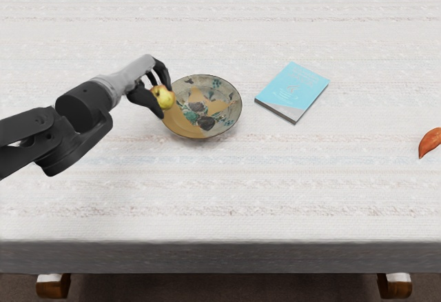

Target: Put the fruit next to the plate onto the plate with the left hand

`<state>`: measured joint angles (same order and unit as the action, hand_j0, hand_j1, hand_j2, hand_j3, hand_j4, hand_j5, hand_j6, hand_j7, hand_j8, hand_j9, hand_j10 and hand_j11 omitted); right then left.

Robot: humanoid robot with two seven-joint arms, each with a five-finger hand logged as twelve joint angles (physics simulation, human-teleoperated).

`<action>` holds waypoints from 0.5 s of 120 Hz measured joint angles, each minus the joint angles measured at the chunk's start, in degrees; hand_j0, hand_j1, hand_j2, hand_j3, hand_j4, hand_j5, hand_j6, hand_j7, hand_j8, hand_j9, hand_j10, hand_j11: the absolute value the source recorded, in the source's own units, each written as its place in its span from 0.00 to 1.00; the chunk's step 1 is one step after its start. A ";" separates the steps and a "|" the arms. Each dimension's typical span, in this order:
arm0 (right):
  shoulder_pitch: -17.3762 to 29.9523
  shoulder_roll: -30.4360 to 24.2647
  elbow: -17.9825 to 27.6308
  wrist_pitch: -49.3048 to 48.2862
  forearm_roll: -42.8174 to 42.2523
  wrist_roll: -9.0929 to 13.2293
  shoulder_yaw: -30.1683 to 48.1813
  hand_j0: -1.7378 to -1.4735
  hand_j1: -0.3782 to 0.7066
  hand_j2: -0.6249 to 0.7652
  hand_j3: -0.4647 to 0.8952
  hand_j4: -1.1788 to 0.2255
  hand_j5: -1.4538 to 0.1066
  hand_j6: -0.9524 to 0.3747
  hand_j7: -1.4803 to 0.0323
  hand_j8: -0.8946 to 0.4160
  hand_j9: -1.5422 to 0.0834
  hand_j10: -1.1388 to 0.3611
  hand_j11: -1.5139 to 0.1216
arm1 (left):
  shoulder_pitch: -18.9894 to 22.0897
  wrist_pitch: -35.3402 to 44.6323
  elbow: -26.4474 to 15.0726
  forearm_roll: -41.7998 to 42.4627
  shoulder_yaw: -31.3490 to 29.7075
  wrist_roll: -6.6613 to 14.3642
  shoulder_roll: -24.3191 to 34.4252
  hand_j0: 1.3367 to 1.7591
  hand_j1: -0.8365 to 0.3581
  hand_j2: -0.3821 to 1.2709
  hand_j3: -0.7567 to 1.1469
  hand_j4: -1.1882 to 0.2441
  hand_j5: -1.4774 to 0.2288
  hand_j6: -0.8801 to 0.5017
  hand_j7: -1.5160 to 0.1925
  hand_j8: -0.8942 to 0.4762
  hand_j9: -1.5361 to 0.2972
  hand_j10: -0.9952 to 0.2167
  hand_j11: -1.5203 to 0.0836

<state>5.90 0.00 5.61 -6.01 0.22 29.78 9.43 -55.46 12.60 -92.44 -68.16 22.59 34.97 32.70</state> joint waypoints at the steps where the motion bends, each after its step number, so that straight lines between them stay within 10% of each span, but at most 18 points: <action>1: -0.03 0.00 0.01 0.00 0.00 0.00 0.01 0.30 0.03 0.45 0.34 0.84 0.93 0.72 0.98 0.68 0.95 0.76 0.93 | -0.04 -0.01 -0.02 0.14 0.00 -0.01 -0.08 0.75 0.39 0.64 0.40 0.32 0.15 0.37 0.21 0.36 0.21 0.11 0.23; 60: -0.89 0.00 0.14 -0.05 0.07 0.02 0.07 0.30 0.03 0.45 0.34 0.84 0.93 0.72 0.98 0.68 0.95 0.76 0.93 | -3.95 -1.47 7.60 4.32 -0.71 0.01 -10.61 0.75 0.32 0.75 0.40 0.26 0.15 0.38 0.19 0.37 0.21 0.11 0.22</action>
<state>5.00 0.00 5.75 -6.06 0.29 29.79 9.50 -59.41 11.13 -84.84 -63.84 21.88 34.98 22.09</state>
